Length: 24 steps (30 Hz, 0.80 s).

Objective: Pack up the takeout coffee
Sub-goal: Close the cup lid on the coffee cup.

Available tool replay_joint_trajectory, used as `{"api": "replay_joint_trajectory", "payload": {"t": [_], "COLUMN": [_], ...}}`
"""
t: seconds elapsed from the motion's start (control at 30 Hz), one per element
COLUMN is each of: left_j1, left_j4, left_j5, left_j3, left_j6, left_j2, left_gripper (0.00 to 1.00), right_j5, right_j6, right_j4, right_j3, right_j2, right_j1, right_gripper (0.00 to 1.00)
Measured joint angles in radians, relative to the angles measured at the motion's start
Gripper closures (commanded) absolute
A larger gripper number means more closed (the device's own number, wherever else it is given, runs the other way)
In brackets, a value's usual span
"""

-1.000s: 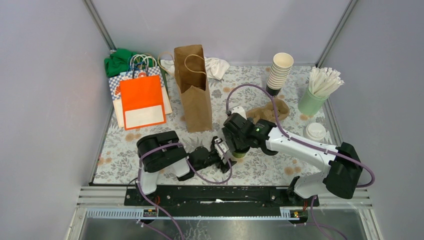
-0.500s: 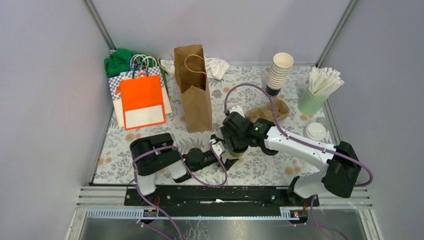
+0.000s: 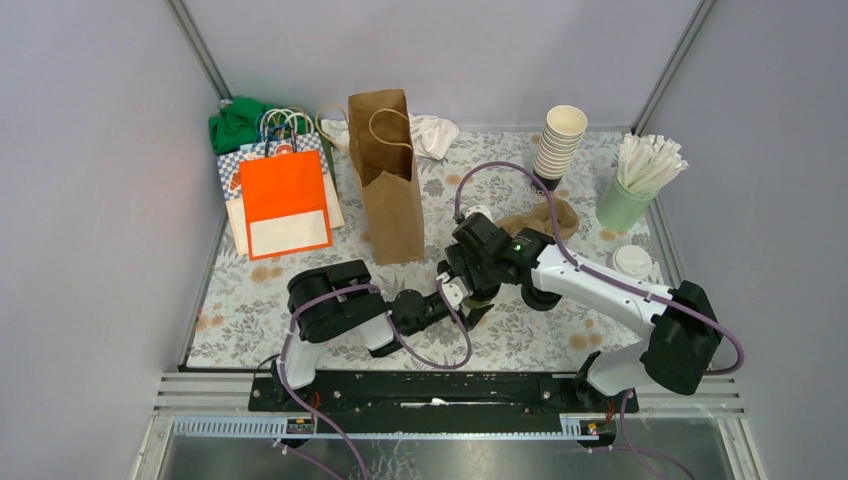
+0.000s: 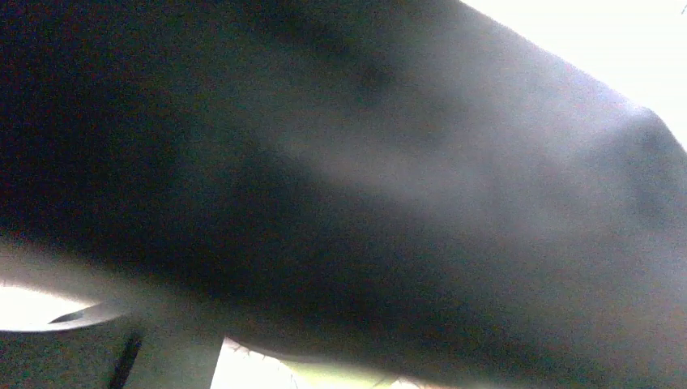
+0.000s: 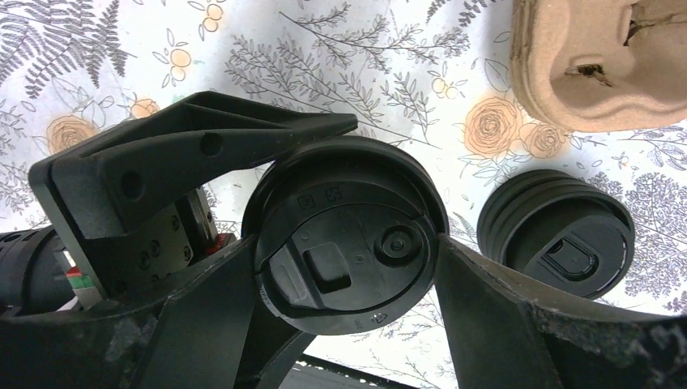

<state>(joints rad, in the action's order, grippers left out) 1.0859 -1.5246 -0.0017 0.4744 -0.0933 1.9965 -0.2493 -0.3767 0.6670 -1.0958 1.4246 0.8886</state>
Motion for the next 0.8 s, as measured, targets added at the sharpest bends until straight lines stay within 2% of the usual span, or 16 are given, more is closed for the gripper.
{"api": "replay_joint_trajectory", "payload": {"t": [0.23,0.57,0.8], "left_j1": [-0.004,-0.039,-0.05], "left_j4": [-0.003,0.001,0.0], "left_j5": [0.003,0.109,0.148], "left_j3": [0.047,0.076,0.155], "left_j6": [-0.002,0.019,0.036], "left_j2": [0.036,0.063,0.133], "left_gripper": [0.04,0.03,0.03], "right_j5": [-0.001,0.054,0.047], "right_j6": [0.005,0.006,0.021], "right_j4": [0.008,0.008,0.042], "right_j3": [0.006,0.03,0.019], "right_j2": [-0.009,-0.041,-0.041], "right_j1": [-0.027,-0.114,-0.167], "right_gripper": [0.17,0.18,0.19]}}
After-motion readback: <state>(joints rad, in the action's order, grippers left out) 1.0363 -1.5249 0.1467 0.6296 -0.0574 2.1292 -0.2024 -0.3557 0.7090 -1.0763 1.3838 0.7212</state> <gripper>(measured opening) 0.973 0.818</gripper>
